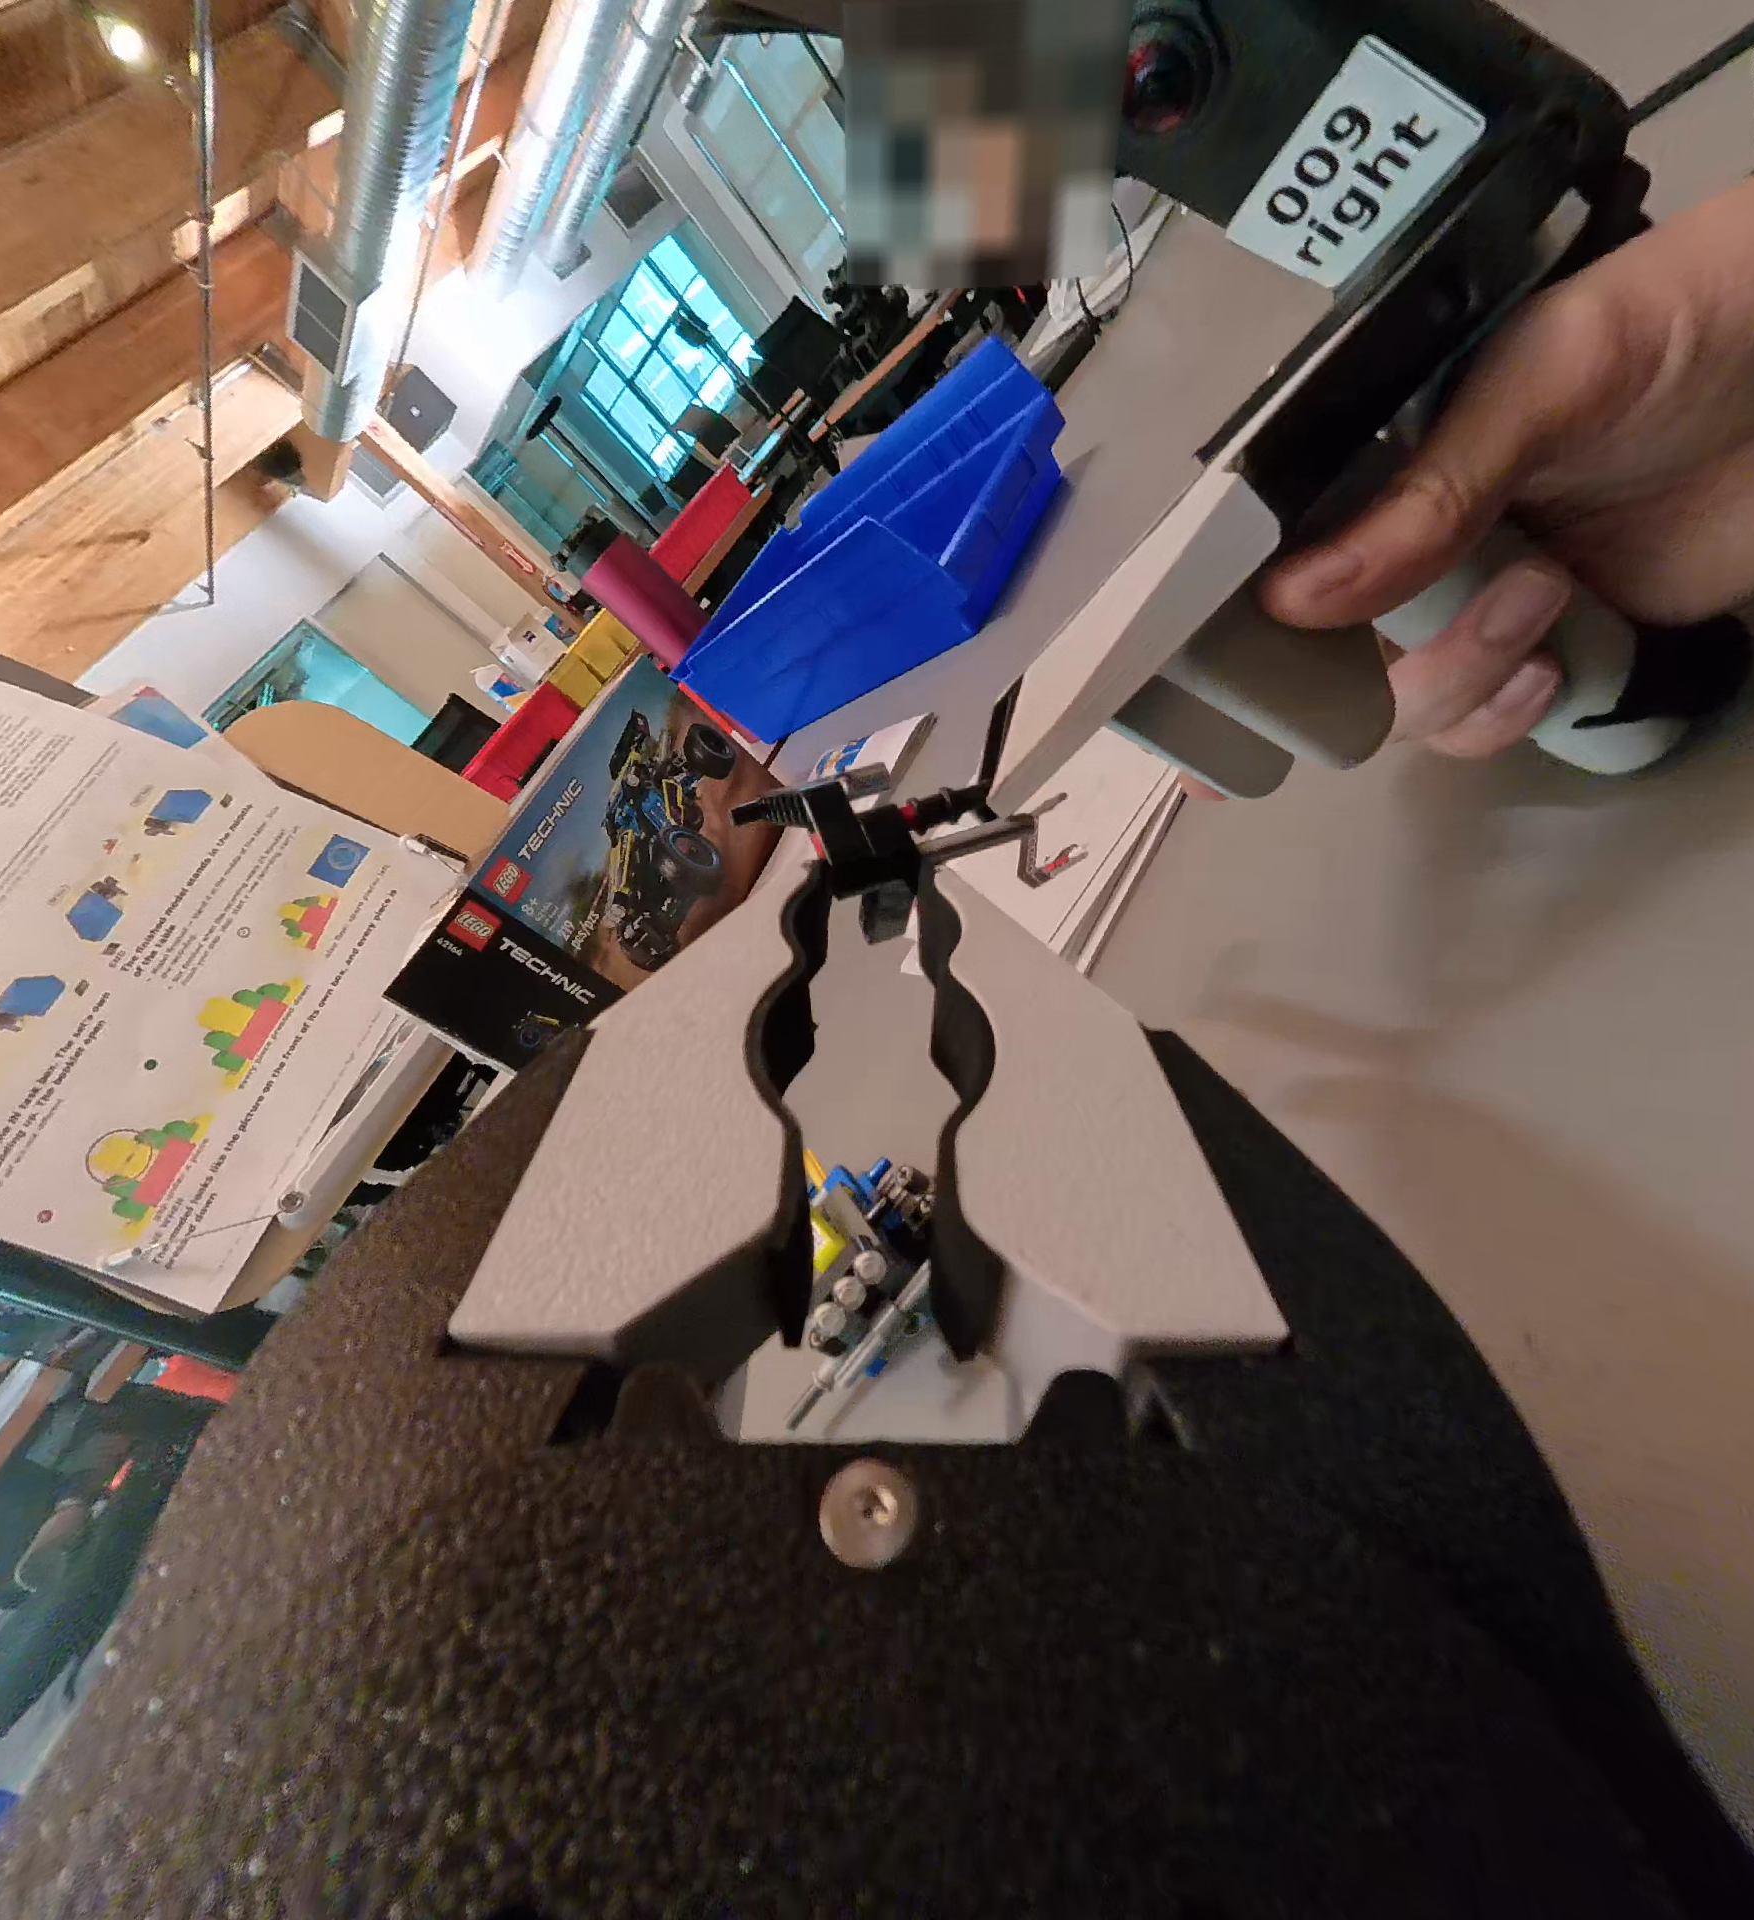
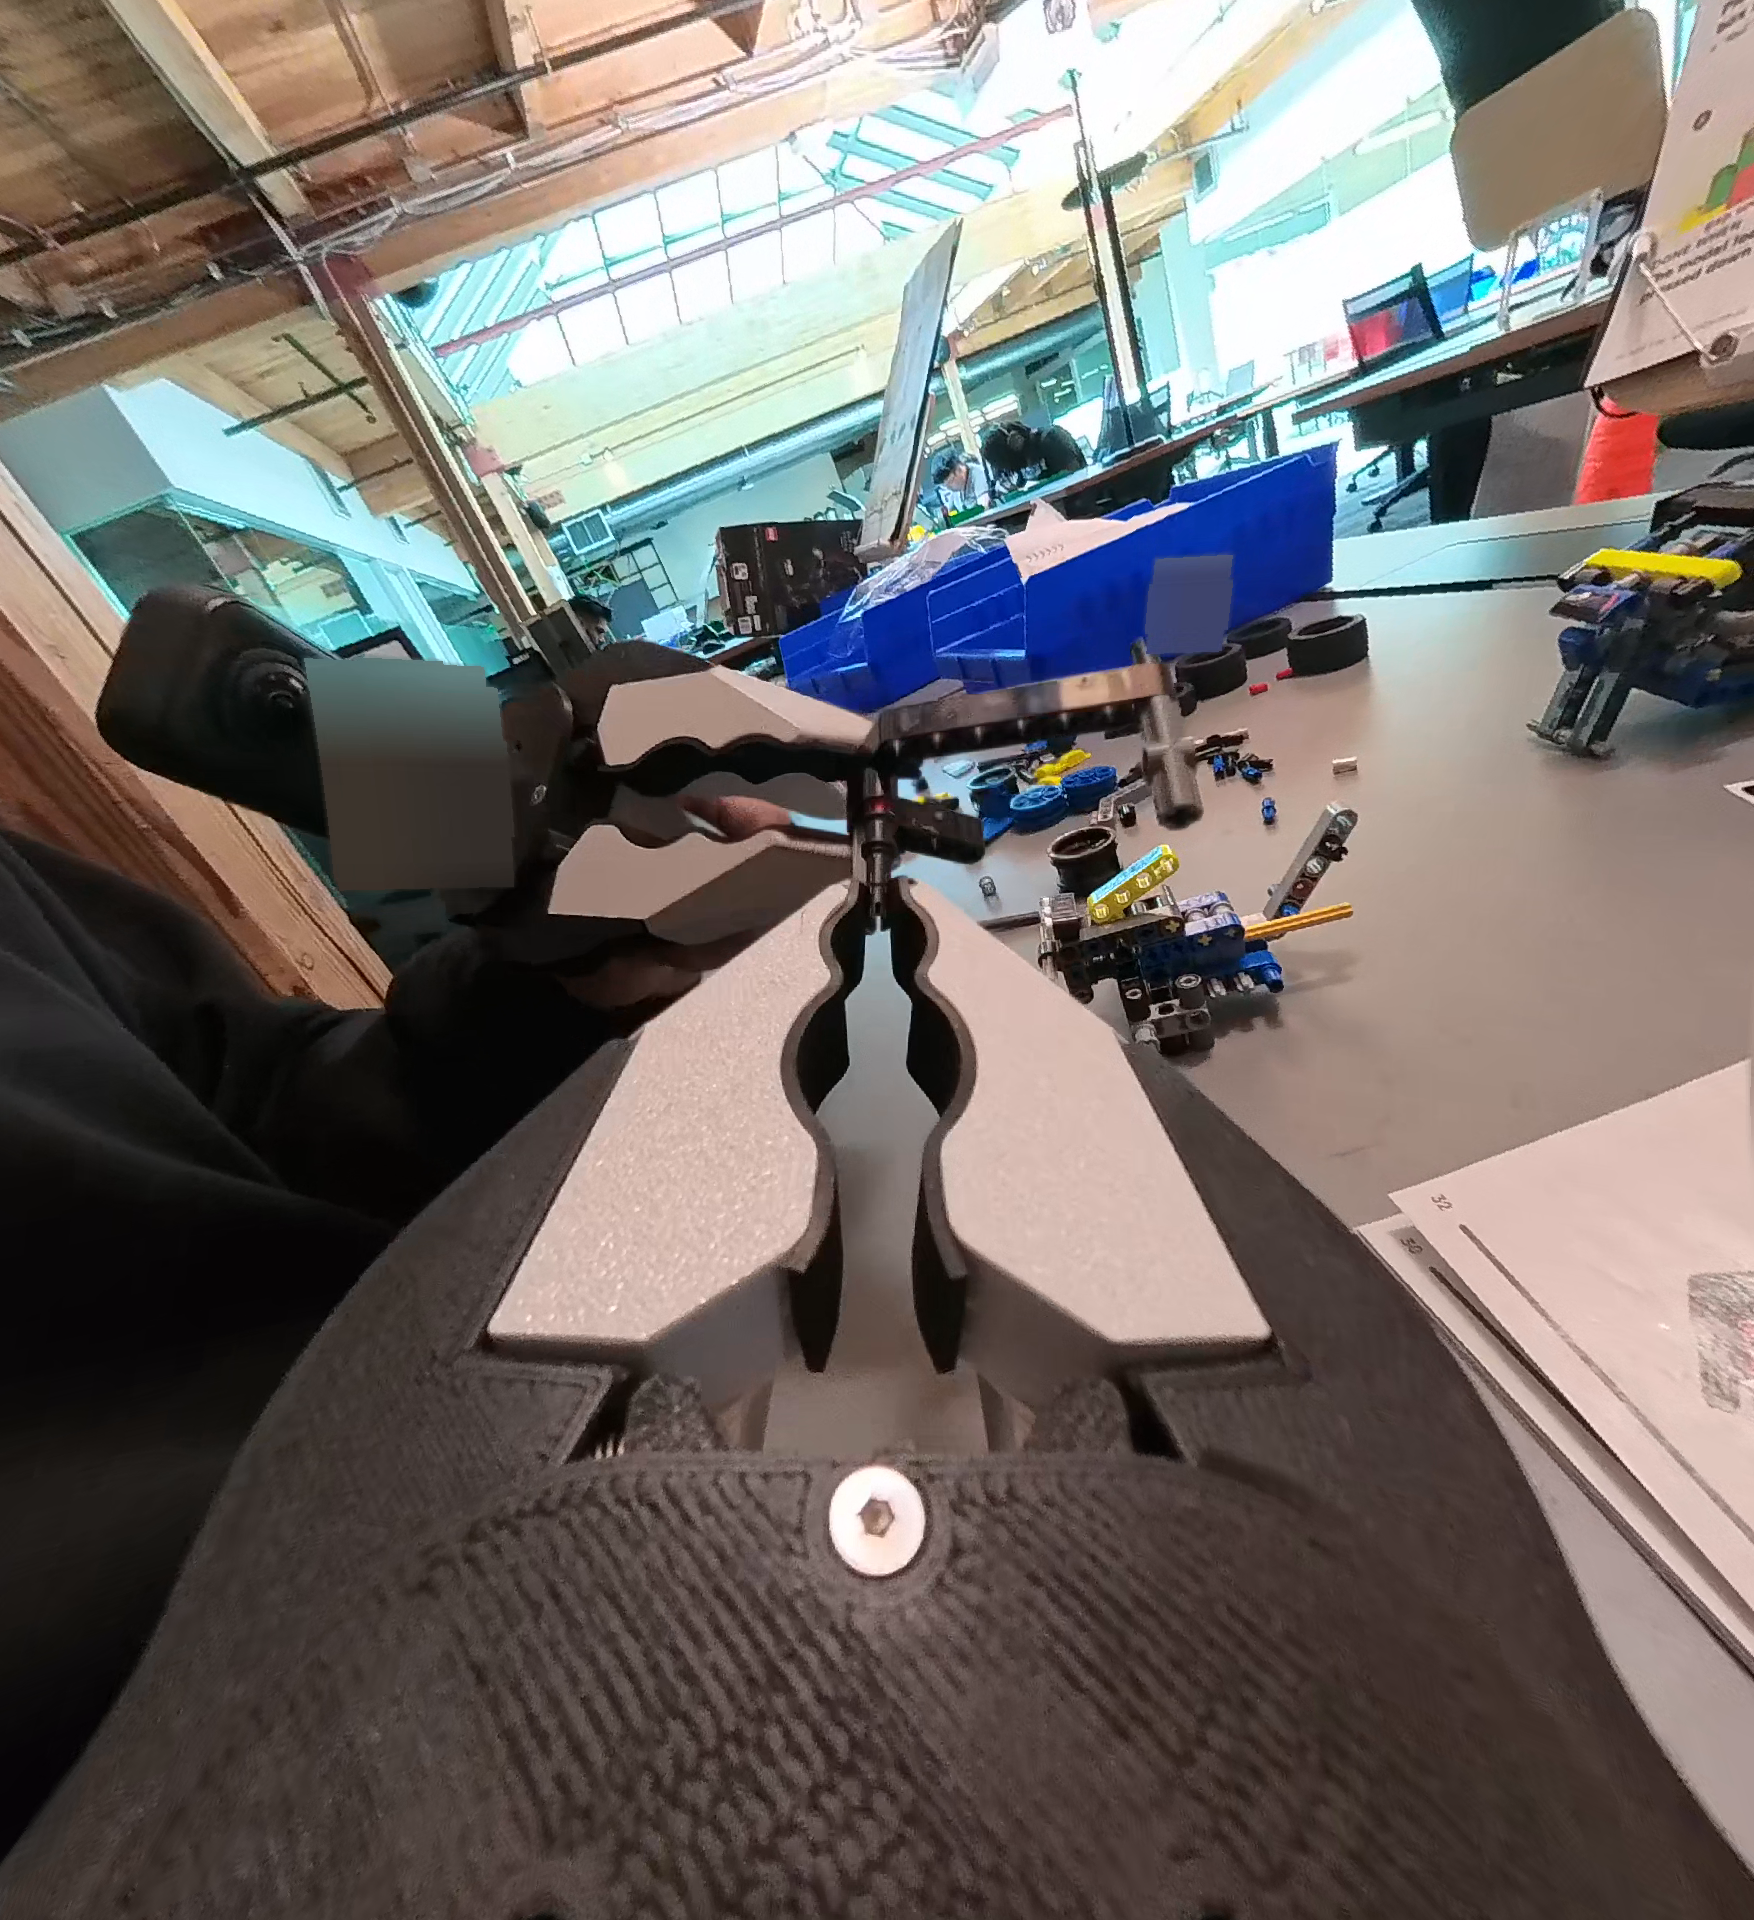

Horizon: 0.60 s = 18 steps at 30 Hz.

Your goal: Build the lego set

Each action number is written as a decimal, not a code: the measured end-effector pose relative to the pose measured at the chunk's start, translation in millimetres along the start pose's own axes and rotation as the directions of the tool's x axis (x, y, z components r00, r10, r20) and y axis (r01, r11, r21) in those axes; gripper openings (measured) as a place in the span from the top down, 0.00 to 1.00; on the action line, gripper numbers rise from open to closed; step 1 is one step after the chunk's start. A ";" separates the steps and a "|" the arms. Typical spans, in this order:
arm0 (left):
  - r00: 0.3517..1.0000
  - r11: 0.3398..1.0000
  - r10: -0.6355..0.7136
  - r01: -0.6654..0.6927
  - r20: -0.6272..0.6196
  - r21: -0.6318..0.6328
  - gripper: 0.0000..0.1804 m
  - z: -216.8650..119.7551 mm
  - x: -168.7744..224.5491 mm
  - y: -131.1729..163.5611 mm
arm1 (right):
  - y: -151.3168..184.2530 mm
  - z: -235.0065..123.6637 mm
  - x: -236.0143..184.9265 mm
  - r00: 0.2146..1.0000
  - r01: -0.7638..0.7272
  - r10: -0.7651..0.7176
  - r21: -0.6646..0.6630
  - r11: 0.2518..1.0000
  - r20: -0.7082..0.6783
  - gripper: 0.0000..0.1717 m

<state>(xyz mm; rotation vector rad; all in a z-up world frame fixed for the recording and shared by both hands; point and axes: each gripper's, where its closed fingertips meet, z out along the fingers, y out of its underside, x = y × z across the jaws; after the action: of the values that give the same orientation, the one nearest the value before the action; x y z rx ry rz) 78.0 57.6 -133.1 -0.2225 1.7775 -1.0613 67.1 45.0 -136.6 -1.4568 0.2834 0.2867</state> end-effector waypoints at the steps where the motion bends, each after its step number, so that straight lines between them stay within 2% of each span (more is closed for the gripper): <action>1: 1.000 1.000 0.013 -0.013 -0.010 -0.004 0.92 0.4 0.4 0.5 | 0.6 0.0 0.2 1.000 0.002 -0.002 -0.006 1.000 -0.001 0.99; 8: 0.981 0.976 0.192 -0.193 -0.024 -0.098 0.93 4.1 1.0 7.2 | 7.2 0.8 4.6 0.997 0.056 -0.060 -0.068 0.996 -0.055 0.99; 14: 0.966 0.957 0.255 -0.258 -0.039 -0.130 0.93 6.1 4.0 11.9 | 13.2 3.3 7.5 0.995 0.060 -0.069 -0.117 0.991 -0.074 0.99; 16: 0.972 0.964 0.233 -0.235 -0.032 -0.128 0.93 6.6 3.8 11.6 | 12.5 3.3 7.5 0.994 0.064 -0.072 -0.112 0.992 -0.077 0.99; 18: 0.992 0.984 0.127 -0.129 -0.024 -0.124 0.92 8.5 4.7 14.7 | 11.3 2.9 9.9 0.994 0.054 -0.063 -0.104 0.993 -0.089 0.99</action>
<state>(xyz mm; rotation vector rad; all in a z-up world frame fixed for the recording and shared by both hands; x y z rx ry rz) 87.4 59.0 -148.1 -0.1741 1.8491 -0.8630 72.4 49.1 -150.3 -1.5785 0.3036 0.1890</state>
